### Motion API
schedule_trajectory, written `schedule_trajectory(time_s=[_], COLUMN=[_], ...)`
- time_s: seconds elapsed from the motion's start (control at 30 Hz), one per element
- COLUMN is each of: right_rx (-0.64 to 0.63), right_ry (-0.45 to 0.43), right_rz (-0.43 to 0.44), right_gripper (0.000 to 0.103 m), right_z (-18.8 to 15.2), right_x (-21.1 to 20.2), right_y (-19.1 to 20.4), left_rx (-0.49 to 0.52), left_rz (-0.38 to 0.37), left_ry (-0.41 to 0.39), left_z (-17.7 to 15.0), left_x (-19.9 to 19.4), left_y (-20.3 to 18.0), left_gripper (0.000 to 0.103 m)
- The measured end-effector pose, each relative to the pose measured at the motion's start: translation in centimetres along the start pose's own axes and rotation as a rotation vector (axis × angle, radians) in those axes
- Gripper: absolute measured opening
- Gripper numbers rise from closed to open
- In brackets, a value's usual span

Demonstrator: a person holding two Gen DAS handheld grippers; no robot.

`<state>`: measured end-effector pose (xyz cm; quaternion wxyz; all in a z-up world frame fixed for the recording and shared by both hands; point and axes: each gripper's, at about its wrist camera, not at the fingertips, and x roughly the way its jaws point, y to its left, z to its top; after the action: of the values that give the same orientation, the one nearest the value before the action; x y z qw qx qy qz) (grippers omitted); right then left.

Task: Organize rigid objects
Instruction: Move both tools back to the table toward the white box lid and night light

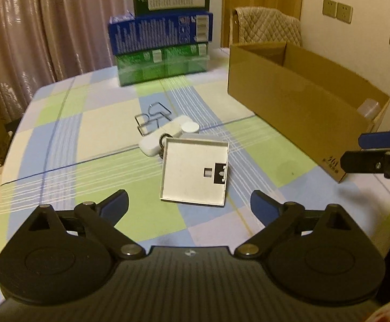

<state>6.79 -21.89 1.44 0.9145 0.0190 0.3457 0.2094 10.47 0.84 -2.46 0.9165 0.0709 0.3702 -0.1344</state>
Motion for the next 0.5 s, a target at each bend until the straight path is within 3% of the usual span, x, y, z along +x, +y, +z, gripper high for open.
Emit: schedule_trajectory(time_s=[0.5], right_rx=[0.064], right_ry=[0.039], right_rz=[-0.016], right_gripper=[0.075], right_z=[-0.3], right_x=[7.0], right_y=[-2.1], left_rx=[0.04], left_rz=[-0.064], left_ry=[0.051], left_z=[0.5], left_x=[9.0], left_y=[0.7], left_gripper=[0.102])
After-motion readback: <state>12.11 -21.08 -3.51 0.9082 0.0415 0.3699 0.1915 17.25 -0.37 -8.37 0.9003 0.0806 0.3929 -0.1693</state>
